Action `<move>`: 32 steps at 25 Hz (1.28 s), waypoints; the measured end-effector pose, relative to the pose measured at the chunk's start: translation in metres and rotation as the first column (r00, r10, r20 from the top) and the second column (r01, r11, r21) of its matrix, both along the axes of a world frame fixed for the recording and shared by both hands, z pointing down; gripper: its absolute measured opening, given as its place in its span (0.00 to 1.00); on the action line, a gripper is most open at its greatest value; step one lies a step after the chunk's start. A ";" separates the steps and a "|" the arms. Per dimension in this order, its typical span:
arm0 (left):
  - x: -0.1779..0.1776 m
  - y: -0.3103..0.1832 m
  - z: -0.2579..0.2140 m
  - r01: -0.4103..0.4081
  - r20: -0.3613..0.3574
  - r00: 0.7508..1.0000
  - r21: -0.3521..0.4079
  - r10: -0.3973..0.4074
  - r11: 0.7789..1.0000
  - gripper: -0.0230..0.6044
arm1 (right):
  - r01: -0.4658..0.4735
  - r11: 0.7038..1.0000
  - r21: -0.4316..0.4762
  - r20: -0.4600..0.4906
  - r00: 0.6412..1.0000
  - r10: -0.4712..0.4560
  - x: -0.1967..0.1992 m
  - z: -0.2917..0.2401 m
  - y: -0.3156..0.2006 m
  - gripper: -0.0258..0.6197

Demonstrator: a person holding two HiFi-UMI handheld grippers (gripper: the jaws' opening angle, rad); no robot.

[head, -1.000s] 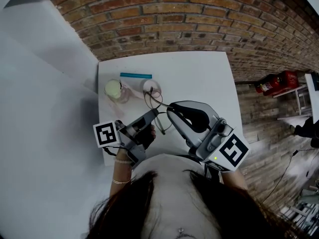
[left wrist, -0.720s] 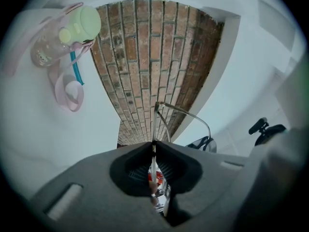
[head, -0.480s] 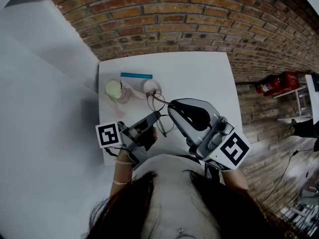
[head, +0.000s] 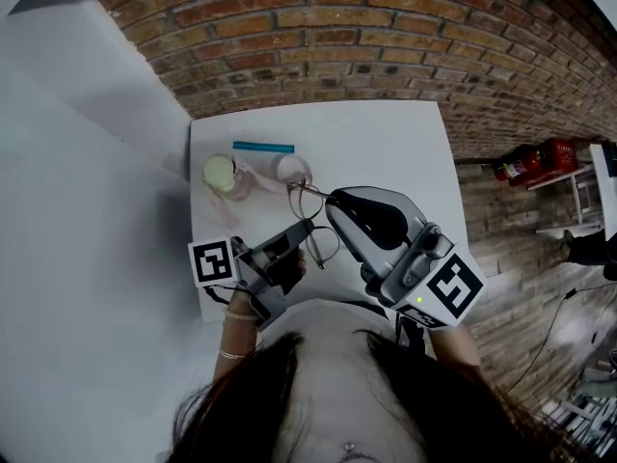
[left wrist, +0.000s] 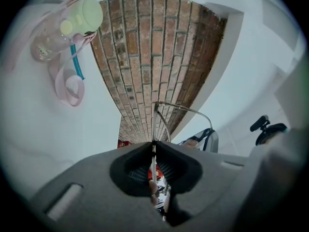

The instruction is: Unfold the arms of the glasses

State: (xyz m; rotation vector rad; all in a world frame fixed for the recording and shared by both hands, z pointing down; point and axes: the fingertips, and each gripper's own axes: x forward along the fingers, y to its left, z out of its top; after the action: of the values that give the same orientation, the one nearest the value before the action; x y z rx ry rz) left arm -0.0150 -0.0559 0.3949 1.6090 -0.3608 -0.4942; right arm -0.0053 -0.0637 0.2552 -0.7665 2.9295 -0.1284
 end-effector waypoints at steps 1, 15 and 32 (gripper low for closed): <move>0.001 0.000 0.000 -0.002 0.002 1.000 0.000 0.002 1.000 0.07 | -0.001 1.000 0.001 0.000 1.000 0.001 0.000 -0.001 -0.001 0.09; 0.009 0.008 0.005 -0.050 0.012 0.999 -0.006 0.050 0.999 0.07 | -0.033 0.999 0.007 0.005 0.999 0.033 0.005 -0.003 -0.009 0.09; 0.016 0.013 0.010 -0.107 0.031 0.994 -0.003 0.107 0.994 0.07 | -0.056 0.998 -0.014 0.007 0.998 0.056 0.009 0.002 -0.022 0.09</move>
State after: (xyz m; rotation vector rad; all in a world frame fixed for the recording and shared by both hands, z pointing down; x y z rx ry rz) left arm 0.0013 -0.0424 0.4052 1.6264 -0.2960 -0.3876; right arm 0.0040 -0.0852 0.2570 -0.8477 2.8996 -0.1461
